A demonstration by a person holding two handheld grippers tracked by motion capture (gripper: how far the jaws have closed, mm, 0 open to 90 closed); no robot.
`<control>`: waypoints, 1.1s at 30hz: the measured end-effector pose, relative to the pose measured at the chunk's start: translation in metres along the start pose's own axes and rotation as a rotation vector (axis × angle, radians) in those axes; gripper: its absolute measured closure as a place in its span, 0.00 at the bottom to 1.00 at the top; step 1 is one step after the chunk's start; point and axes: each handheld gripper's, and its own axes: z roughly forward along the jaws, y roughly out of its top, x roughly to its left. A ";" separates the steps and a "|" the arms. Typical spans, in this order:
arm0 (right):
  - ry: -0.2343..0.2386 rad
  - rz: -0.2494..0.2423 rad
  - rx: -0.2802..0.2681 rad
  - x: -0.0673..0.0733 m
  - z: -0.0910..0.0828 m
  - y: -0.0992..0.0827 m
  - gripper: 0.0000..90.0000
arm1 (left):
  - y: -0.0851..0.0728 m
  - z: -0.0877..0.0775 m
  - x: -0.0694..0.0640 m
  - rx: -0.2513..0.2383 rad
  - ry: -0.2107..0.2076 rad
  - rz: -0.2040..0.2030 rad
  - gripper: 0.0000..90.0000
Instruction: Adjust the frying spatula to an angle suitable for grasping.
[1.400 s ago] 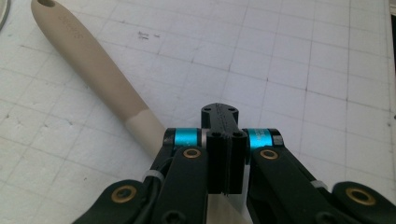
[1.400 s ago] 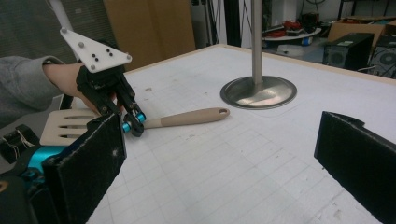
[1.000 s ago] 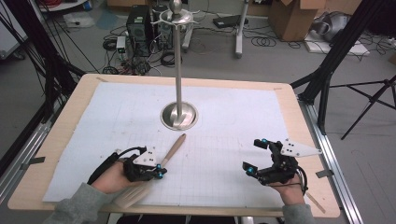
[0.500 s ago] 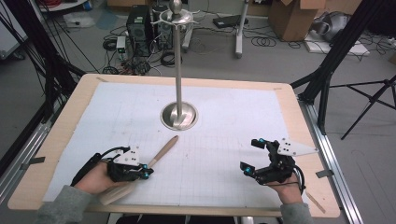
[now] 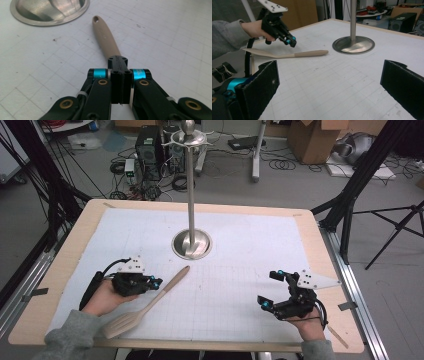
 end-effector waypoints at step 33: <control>-0.015 0.007 0.000 0.003 -0.009 -0.005 0.01 | 0.020 0.057 -0.016 0.113 -0.072 0.174 1.00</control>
